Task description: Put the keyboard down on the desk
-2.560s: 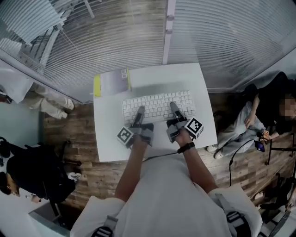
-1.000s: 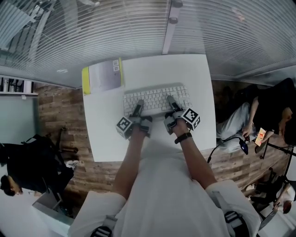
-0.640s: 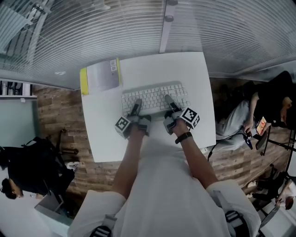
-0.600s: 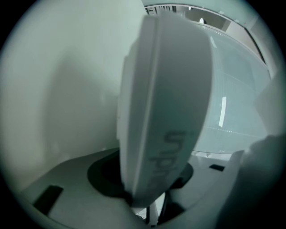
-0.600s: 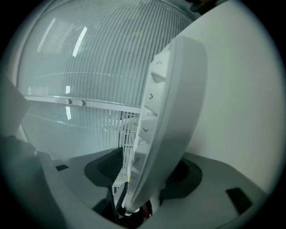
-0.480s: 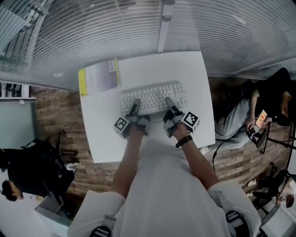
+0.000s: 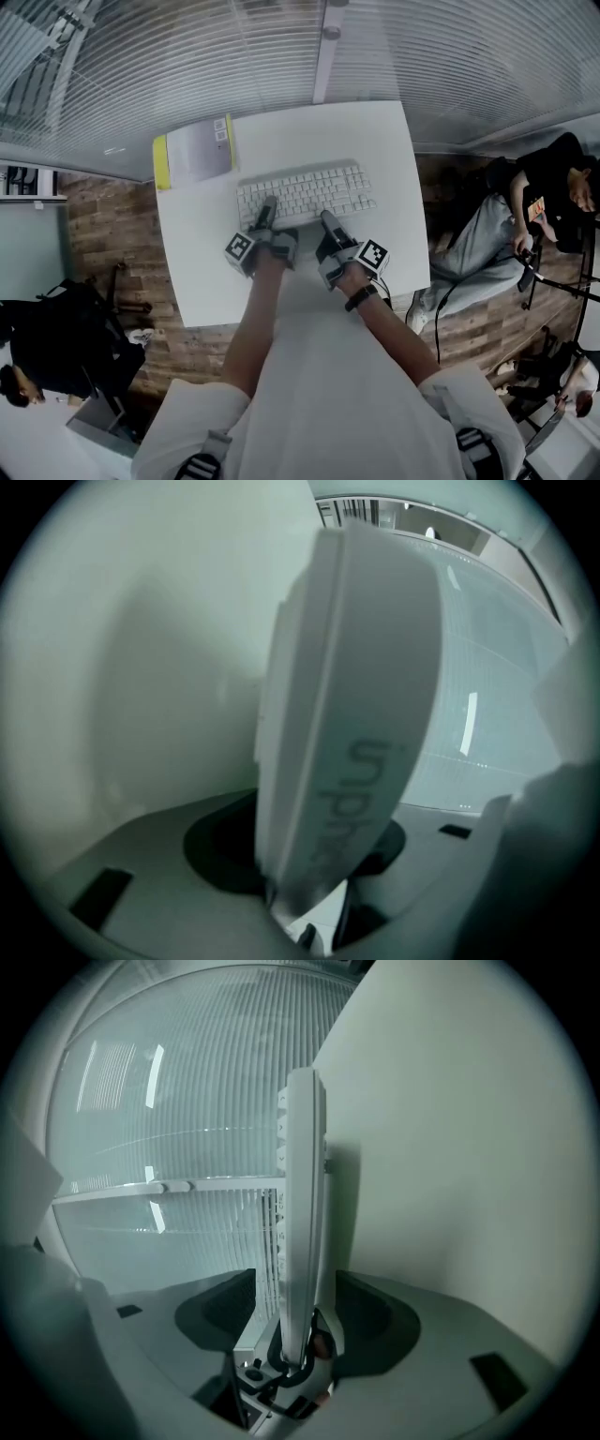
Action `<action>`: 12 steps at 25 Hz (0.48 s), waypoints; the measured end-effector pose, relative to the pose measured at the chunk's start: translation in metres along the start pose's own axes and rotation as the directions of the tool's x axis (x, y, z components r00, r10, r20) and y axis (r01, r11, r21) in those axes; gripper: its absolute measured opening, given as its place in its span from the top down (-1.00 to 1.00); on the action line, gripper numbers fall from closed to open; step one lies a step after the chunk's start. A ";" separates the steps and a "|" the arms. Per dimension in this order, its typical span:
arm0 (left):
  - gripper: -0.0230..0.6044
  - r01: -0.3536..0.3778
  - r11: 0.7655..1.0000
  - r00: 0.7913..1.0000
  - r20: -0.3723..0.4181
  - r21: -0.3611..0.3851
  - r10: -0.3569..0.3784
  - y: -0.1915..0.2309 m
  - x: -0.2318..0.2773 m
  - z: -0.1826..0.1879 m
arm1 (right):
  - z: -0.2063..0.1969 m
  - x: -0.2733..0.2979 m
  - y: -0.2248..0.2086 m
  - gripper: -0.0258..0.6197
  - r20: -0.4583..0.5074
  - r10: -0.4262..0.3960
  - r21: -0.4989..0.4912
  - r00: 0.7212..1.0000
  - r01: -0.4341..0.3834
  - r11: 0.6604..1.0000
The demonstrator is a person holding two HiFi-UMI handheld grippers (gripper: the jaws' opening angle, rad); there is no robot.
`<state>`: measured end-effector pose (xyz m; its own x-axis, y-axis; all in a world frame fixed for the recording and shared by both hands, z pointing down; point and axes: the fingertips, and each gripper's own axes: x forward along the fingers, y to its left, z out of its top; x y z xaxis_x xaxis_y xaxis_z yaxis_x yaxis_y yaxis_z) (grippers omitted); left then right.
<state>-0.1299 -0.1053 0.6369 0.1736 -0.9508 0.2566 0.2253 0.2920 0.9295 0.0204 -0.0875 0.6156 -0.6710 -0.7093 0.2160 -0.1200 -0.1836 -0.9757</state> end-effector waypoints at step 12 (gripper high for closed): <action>0.41 -0.005 1.000 1.000 0.003 -0.016 0.005 0.002 -0.001 -0.003 | -0.010 0.004 0.005 0.42 0.001 -0.003 0.018 1.000 0.003 1.000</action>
<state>-0.1265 -0.1033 0.6381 0.1717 -0.9495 0.2625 0.2400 0.2988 0.9237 0.0093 -0.0843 0.6114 -0.6702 -0.7093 0.2185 -0.1087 -0.1974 -0.9743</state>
